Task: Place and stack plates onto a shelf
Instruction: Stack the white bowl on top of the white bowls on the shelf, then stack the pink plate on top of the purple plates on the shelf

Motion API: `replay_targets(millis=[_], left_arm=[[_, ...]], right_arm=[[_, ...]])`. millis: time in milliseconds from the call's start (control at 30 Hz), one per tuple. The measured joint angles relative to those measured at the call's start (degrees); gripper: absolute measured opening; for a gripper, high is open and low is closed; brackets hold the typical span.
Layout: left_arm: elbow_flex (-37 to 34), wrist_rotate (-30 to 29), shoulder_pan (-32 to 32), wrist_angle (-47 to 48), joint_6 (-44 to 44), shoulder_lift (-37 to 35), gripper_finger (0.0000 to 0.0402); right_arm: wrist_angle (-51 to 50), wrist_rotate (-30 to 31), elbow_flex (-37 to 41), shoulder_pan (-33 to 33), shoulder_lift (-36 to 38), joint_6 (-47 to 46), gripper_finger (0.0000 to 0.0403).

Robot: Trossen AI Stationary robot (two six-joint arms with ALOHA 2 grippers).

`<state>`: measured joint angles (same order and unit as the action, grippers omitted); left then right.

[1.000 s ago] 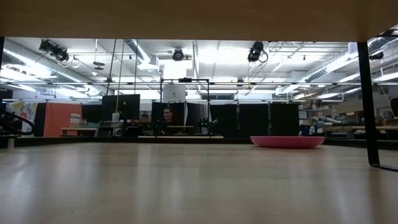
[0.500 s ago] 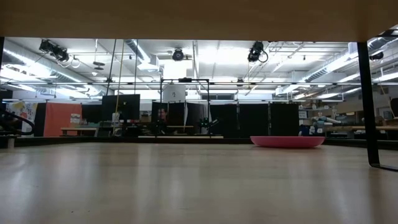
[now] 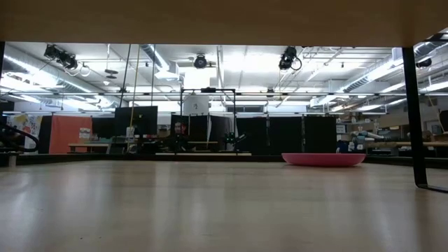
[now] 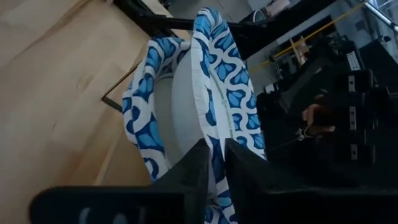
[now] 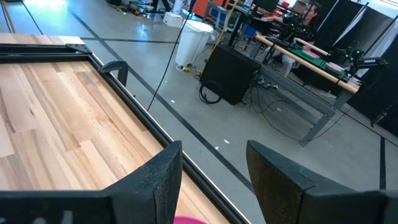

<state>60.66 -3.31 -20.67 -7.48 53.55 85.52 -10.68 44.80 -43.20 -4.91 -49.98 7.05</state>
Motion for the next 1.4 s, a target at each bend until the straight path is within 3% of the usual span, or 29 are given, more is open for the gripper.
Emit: replay_targets(millis=[267,467,667,1167,1400], left_arm=[[0.0,0.0,0.2,2.4,-0.9,0.0,0.0132],[0.0,3.9,1.5,4.0,-8.6,-0.2,0.0174],[0.0,9.9,4.3,4.0,-12.2,-0.4,0.0176],[0.0,12.7,12.4,3.9,-21.2,-0.4,0.0174],[0.0,12.6,16.7,3.9,-27.1,-0.4,0.0174]], right_arm=[[0.0,0.0,0.0,0.0,0.0,0.0,0.0185],[0.0,0.0,0.0,0.0,0.0,0.0,0.0185],[0.0,-1.8,0.0,0.0,0.0,0.0,0.0185],[-3.6,-2.5,0.0,0.0,0.0,0.0,0.0185],[-10.6,-3.6,0.0,0.0,0.0,-7.2,0.0185]])
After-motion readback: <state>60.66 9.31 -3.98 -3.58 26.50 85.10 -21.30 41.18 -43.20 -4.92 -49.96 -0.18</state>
